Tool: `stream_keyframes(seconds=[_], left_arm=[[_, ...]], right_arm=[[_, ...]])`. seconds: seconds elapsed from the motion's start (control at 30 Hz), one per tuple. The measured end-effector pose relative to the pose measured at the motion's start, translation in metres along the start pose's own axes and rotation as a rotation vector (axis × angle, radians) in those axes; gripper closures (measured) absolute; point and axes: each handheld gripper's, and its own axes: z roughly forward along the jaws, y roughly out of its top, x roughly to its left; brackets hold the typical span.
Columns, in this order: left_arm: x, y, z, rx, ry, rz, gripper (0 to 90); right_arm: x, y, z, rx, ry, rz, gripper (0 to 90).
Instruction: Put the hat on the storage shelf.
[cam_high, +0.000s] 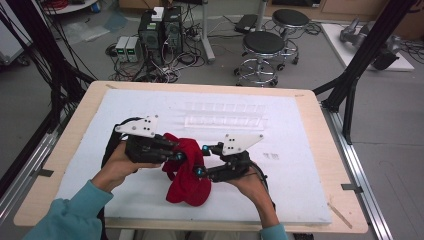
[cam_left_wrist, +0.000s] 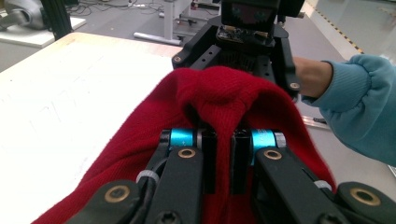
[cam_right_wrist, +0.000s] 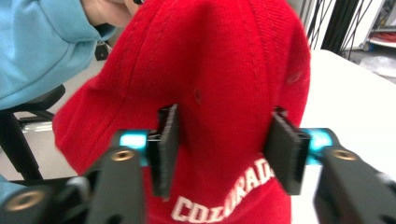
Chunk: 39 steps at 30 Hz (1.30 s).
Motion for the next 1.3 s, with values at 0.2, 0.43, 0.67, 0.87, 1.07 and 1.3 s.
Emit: stream_keyframes(seconds=[0.2,0.43,0.67,0.87,1.07,1.3], left_arm=[[-0.001,0.000,0.001,0.004,0.000,0.007,87.0],[-0.001,-0.002,0.002,0.006,0.008,0.005,87.0],[-0.001,-0.003,0.001,-0.004,0.012,-0.026,84.7],[0.001,-0.002,0.001,0.031,0.115,-0.139,47.0],[0.006,-0.005,-0.004,0.053,0.194,-0.267,17.1],[0.006,-0.006,-0.011,0.029,0.228,-0.246,17.1]], right_arm=[[-0.004,-0.003,-0.001,-0.007,0.026,0.091,70.1],[-0.002,-0.007,0.001,-0.001,0.023,0.126,85.4],[0.000,-0.006,0.001,-0.007,0.011,0.122,87.1],[0.001,-0.005,0.001,-0.019,0.016,0.135,87.1],[0.000,-0.005,0.001,-0.020,-0.008,0.133,87.1],[-0.001,-0.005,-0.003,-0.032,-0.022,0.131,87.1]])
